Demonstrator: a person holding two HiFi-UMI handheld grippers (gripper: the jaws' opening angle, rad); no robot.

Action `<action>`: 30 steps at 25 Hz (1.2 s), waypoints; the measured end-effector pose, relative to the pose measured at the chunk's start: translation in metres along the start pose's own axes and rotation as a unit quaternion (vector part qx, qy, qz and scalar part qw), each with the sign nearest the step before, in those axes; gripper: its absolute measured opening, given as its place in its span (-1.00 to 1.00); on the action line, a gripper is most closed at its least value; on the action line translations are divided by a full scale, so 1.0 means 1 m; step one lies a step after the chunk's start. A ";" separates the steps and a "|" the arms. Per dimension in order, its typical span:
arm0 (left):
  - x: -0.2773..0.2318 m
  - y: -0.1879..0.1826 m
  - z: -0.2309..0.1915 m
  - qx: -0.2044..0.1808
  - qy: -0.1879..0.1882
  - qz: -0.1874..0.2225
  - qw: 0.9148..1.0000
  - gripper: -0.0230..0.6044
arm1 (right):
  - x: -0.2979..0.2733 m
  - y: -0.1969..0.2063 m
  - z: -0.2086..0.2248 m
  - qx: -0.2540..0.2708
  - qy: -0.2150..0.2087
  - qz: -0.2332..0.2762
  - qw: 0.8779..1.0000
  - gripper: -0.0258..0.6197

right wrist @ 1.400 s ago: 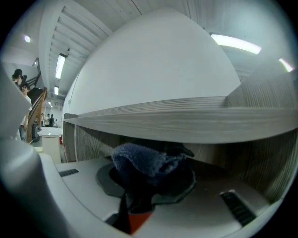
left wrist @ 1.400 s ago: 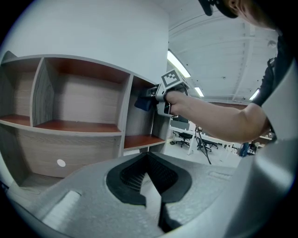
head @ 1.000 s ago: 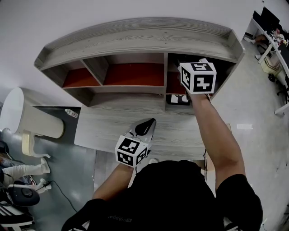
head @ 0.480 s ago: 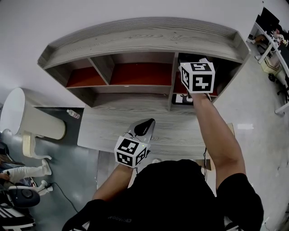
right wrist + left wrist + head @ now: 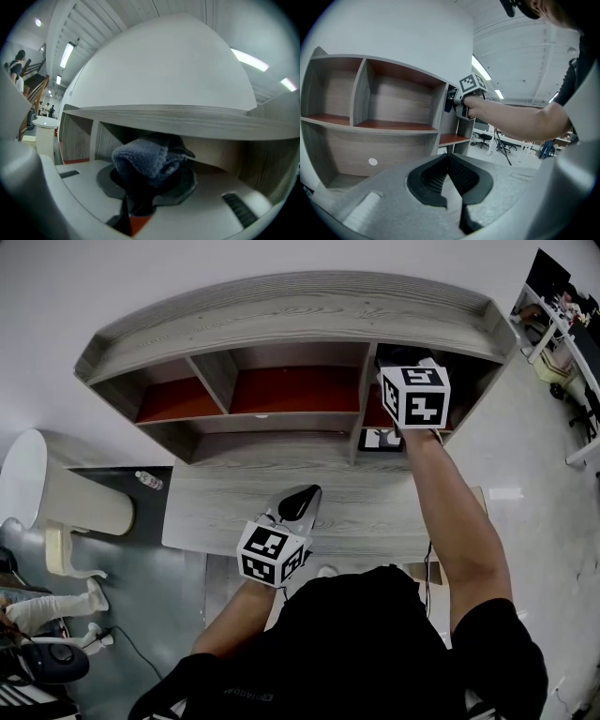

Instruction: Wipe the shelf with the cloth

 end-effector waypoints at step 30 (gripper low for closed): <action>-0.030 -0.014 0.151 0.040 0.023 0.040 0.998 -0.90 | 0.290 0.184 0.032 -0.204 -0.193 -0.036 0.959 -0.61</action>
Point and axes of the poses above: the fingertips, and each gripper's own axes: x backward along the fingers, z to its right, y out of its underside, the point moved 1 cm from there along x, backward along the fingers, and after that the axes turned 5 degrees about -z, right-handed, at the moved point
